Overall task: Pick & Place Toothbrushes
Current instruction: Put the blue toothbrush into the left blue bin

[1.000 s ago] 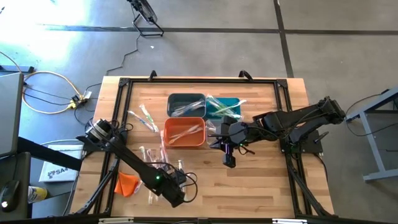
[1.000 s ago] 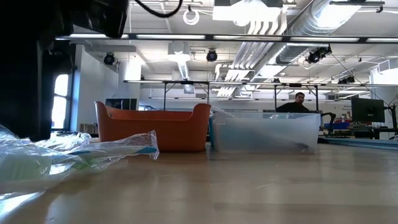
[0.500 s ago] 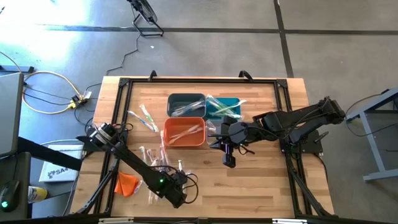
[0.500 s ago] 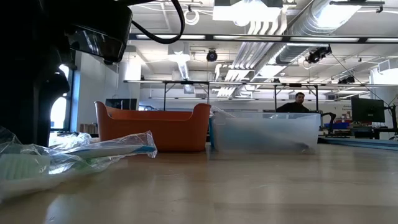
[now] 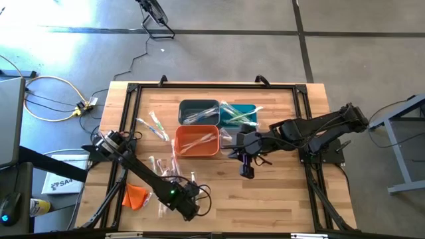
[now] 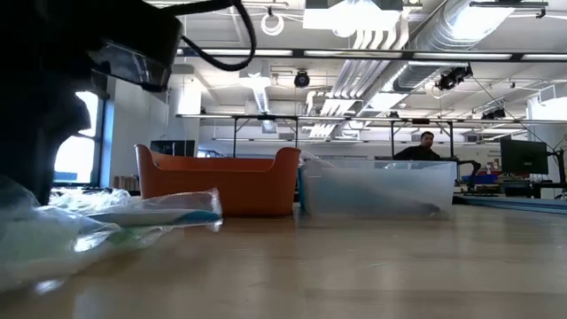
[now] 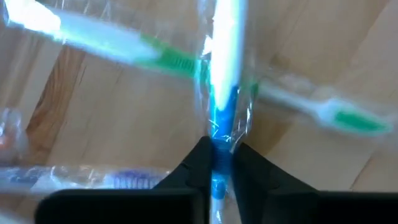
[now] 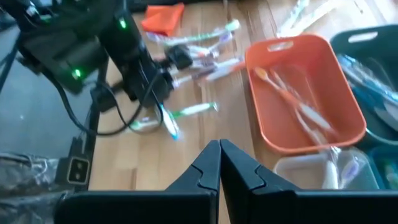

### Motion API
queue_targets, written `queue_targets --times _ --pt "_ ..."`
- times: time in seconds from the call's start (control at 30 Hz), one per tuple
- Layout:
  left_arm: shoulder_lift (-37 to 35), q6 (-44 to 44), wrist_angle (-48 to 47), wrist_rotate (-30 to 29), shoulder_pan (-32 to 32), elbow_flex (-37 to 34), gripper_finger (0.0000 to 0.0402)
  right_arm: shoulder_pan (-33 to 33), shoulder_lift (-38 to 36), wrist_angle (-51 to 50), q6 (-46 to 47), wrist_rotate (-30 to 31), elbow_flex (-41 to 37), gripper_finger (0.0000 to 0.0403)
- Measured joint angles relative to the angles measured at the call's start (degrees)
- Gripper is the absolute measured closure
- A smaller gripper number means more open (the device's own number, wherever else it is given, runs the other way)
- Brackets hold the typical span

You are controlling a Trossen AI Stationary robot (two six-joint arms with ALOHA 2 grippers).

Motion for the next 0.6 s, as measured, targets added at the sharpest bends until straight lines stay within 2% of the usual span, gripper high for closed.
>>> queue_targets --times 0.1,0.27,0.6 --pt "-1.5 1.0 -2.1 0.3 0.0 -0.2 0.0382 0.0 0.0 -1.3 0.1 -0.6 0.0 0.0401" --pt "-6.0 2.3 -5.2 -0.8 0.5 -0.2 0.0385 0.0 0.0 -3.6 0.1 -3.3 0.0 0.0401" --pt "-18.8 12.2 -5.7 -12.9 3.9 -0.1 0.0386 0.3 -0.9 -12.2 3.2 -3.5 0.0 0.0401"
